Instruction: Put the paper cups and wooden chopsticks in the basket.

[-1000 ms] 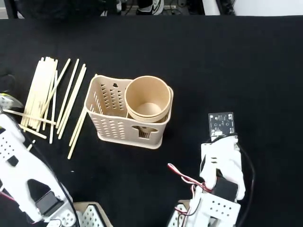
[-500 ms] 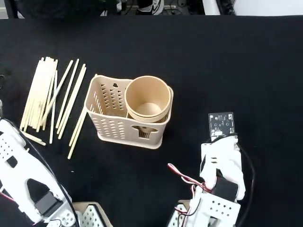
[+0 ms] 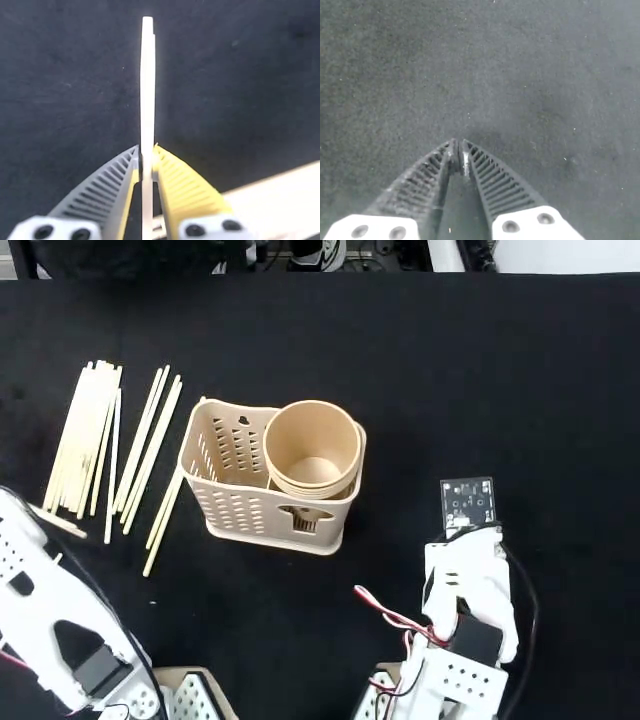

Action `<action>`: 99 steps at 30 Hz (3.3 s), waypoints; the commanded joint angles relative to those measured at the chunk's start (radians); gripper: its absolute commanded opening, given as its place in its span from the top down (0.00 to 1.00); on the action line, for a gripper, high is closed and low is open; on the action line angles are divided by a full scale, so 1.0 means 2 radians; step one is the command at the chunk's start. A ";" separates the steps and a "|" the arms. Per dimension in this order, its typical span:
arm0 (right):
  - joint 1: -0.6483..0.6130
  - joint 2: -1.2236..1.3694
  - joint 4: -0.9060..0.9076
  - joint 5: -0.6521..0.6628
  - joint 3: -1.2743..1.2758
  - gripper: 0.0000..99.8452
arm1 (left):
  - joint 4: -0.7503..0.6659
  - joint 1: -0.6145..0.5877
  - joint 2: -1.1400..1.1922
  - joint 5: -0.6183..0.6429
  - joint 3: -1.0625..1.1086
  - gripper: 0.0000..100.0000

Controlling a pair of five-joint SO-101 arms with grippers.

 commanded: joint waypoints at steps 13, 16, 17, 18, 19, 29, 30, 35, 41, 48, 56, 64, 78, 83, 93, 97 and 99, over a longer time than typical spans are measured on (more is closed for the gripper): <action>-0.005 -0.037 0.003 0.005 -0.002 0.99 | -0.008 0.107 -0.651 -0.007 0.430 0.97; -0.005 -0.037 0.003 0.005 -0.002 0.99 | -0.032 0.181 -0.743 -0.035 0.468 0.97; -0.005 -0.037 0.003 0.005 -0.002 0.99 | -0.042 0.206 -0.773 -0.037 0.480 0.97; -0.005 -0.037 0.003 0.005 -0.002 0.99 | -0.052 0.228 -0.803 -0.039 0.492 0.97; -0.005 -0.037 0.003 0.005 -0.002 0.99 | -0.064 0.250 -0.833 -0.041 0.504 0.97; -0.009 -0.037 0.005 0.002 -0.002 0.99 | -0.305 0.422 -1.093 -0.041 0.781 0.97; -0.009 -0.037 0.005 0.002 -0.002 0.99 | -0.335 0.434 -1.114 -0.041 0.820 0.97; -0.015 -0.038 0.002 0.000 -0.003 0.99 | -0.503 0.468 -1.214 -0.076 1.003 0.97; -0.051 -0.038 0.006 -0.089 -0.005 0.99 | -0.604 0.520 -1.297 -0.126 1.133 0.97; -0.072 -0.037 0.003 -0.128 -0.002 0.99 | -0.606 0.541 -1.301 -0.137 1.165 0.97; -0.074 -0.037 0.006 -0.128 -0.002 0.99 | -0.606 0.540 -1.307 -0.137 1.224 0.97; -0.072 -0.036 0.006 -0.128 -0.002 0.99 | -0.605 0.542 -1.307 -0.133 1.265 0.97; -0.074 -0.036 0.006 -0.128 -0.002 0.99 | -0.529 0.543 -1.307 -0.121 1.271 0.84; -0.074 -0.036 0.006 -0.128 -0.002 0.99 | -0.407 0.537 -1.307 -0.059 1.161 0.77; -0.074 -0.035 0.006 -0.128 -0.002 0.99 | -0.202 0.312 -1.225 -0.131 0.911 0.76; -0.074 -0.035 0.006 -0.128 -0.002 0.99 | -0.199 0.210 -1.121 -0.199 0.909 0.76; -0.074 -0.035 0.006 -0.128 -0.002 0.99 | -0.217 0.181 -1.061 -0.222 0.909 0.76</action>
